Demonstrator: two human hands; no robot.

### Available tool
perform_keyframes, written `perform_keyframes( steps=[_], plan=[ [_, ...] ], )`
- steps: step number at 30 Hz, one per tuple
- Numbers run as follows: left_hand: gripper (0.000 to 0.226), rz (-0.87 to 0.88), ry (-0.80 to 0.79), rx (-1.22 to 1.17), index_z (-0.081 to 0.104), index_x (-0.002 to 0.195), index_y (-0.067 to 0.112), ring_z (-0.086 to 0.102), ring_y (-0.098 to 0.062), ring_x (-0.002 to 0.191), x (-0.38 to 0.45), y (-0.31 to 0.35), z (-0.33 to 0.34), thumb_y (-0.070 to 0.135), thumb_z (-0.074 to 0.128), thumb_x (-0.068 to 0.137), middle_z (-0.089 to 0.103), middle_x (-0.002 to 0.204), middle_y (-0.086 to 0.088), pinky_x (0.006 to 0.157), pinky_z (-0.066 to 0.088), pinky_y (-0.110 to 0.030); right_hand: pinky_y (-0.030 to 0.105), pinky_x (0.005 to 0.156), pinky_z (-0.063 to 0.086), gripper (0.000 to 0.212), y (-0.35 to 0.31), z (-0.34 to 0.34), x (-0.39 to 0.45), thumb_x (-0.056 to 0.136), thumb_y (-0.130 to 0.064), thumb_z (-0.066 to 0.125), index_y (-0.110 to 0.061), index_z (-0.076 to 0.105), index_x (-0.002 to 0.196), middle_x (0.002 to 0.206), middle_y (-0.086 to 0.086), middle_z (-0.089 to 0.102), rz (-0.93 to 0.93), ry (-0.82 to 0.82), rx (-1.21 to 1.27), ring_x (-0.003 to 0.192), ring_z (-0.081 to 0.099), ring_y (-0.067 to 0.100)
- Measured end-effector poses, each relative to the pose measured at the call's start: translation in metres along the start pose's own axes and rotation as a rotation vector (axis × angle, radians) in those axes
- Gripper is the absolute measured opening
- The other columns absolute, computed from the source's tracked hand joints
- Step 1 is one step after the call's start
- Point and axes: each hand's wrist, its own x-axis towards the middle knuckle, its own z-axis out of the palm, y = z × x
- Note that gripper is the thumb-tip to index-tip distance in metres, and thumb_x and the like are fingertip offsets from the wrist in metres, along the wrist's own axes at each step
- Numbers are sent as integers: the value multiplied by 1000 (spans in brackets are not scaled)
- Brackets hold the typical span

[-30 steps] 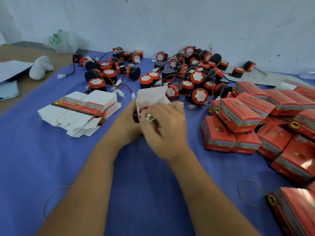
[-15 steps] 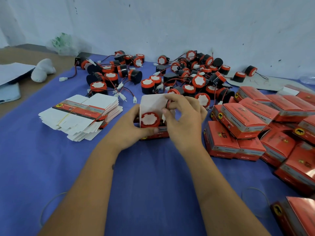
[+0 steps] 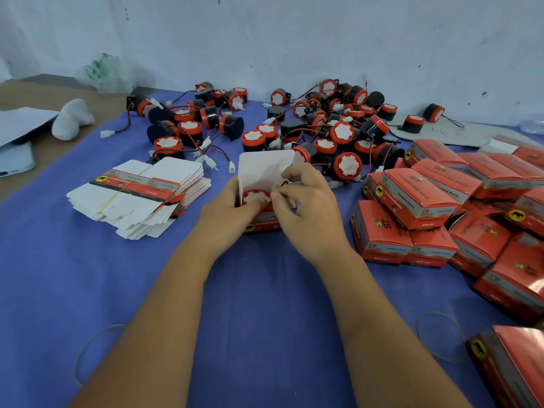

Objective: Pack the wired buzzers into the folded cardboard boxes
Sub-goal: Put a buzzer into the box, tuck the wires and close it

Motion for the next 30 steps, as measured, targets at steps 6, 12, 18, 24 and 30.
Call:
perform_keyframes(
  steps=[6, 12, 18, 24, 30],
  plan=[
    [26, -22, 34, -28, 52, 97, 55, 61, -3, 102, -1, 4, 6, 31, 61, 92, 65, 101, 24, 87, 50, -28, 30, 84, 48, 10, -2, 4, 4, 85, 3, 66, 3, 74, 91, 109, 13, 55, 16, 19, 31, 101, 53, 22],
    [31, -15, -15, -53, 49, 115, 46, 60, 2, 102, 1, 4, 3, 26, 60, 95, 64, 108, 24, 80, 46, -17, 21, 92, 49, 64, -3, 2, 1, 86, 6, 59, -26, 46, 139, 113, -9, 59, 325, 134, 296, 105, 57, 7],
    [23, -9, 70, 105, 49, 115, 50, 49, -19, 122, 2, 1, 5, 39, 54, 95, 58, 116, 8, 101, 46, -40, 22, 86, 52, 32, -6, 4, -5, 93, -15, 59, -22, 64, 124, 108, -5, 68, 251, 34, 340, 100, 60, 4],
    [31, -152, 39, -181, 66, 122, 18, 63, -30, 112, 18, 19, -6, 24, 43, 102, 67, 123, -13, 92, 52, -37, 30, 93, 48, 29, 4, 3, -4, 96, -13, 50, -26, 70, 113, 109, 3, 56, 335, -31, 289, 109, 54, 21],
    [24, -26, 54, -158, 64, 111, 29, 66, -9, 103, 2, 6, -1, 14, 48, 101, 71, 108, 9, 86, 53, -28, 26, 90, 53, 24, 3, 0, 1, 95, -5, 53, -24, 63, 105, 97, -9, 71, 423, -22, 445, 103, 65, 6]
  ],
)
